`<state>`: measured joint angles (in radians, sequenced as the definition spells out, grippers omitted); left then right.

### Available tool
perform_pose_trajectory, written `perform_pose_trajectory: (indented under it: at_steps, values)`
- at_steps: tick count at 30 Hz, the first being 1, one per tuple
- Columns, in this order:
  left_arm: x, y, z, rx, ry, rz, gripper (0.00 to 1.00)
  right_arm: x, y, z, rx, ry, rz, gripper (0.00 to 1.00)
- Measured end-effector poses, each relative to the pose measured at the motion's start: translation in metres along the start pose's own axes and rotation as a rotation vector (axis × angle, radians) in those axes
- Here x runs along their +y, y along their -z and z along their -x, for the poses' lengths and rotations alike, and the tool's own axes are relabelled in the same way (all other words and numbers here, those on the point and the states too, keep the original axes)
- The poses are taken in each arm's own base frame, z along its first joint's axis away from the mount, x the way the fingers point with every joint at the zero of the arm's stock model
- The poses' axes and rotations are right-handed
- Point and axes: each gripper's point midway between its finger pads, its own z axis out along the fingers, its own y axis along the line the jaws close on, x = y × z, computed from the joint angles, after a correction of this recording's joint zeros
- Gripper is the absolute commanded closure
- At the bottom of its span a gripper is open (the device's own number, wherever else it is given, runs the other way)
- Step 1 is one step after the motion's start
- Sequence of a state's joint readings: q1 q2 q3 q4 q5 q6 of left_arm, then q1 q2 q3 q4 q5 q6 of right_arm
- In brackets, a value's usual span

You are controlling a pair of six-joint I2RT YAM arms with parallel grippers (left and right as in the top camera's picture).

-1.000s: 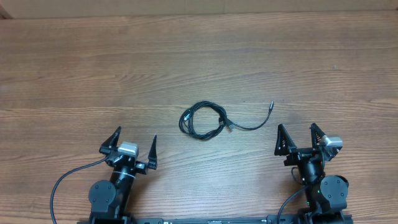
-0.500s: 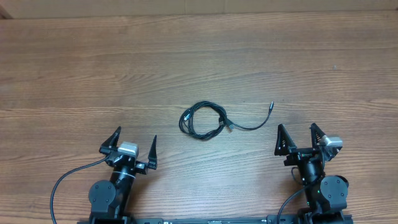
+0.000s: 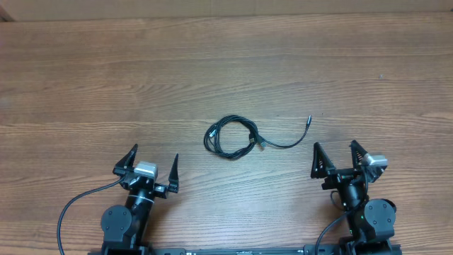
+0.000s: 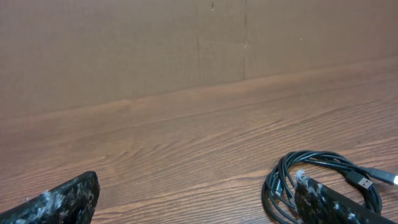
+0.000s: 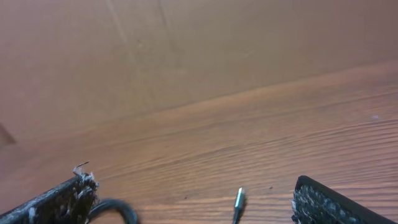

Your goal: Untangle cables

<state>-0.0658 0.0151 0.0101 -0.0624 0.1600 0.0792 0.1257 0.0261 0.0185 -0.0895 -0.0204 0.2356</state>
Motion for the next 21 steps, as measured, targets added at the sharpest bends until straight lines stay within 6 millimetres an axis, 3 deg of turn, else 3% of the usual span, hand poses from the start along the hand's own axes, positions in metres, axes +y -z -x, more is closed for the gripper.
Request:
perform_pose_trajectory:
  at_steps: [8, 11, 15, 18, 21]
  values:
    - [0.0, 0.0, 0.0, 0.0, 0.04, 0.0, 0.0, 0.008, 0.0, -0.004, 0.024, -0.04, 0.047, 0.0]
    - [0.0, 0.0, -0.001, 0.007, 0.064, 0.0, 0.0, 0.008, 0.001, -0.021, 0.104, -0.065, 0.05, 0.0]
    - [-0.001, 0.002, -0.001, 0.029, 0.092, -0.002, 0.0, 0.011, 0.012, -0.022, 0.196, -0.084, 0.032, 0.0]
    - [-0.001, 0.007, 0.011, 0.044, 0.106, -0.003, 0.0, 0.018, 0.021, -0.005, 0.212, -0.092, 0.036, 0.0]
    - [0.001, 0.012, 0.04, 0.028, 0.107, -0.005, 0.01, 0.025, 0.03, 0.016, 0.214, -0.093, 0.036, 0.0]
